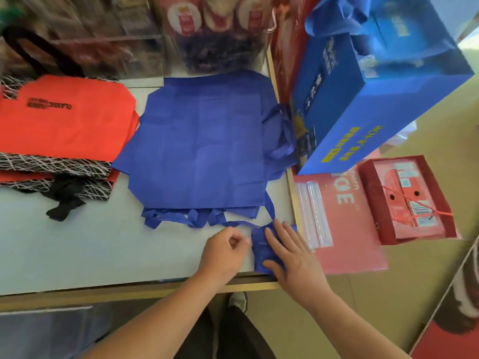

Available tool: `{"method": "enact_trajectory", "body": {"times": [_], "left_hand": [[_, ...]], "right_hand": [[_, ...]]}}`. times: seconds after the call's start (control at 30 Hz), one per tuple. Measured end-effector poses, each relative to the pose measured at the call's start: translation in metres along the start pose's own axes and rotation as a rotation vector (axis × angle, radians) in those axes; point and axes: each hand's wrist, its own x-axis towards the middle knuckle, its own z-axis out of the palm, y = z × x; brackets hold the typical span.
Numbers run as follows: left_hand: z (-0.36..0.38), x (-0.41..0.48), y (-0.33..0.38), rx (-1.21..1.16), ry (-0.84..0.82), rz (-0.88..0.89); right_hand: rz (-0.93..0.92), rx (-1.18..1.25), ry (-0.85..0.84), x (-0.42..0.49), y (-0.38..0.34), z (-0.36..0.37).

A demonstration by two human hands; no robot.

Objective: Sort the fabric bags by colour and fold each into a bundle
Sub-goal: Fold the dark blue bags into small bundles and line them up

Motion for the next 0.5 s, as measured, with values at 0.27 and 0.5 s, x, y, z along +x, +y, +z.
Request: {"method": "enact_trajectory", "body": {"times": [0.27,0.5], "left_hand": [[-0.058,-0.011,-0.024,0.062,-0.02,-0.016],[-0.134,0.008,-0.032,0.13,0.158,0.058]], "right_hand": [[0.085,0.053,-0.076,0.002,-0.008,-0.031],[0.164,0.23,0.233,0.066,-0.068,-0.076]]}}
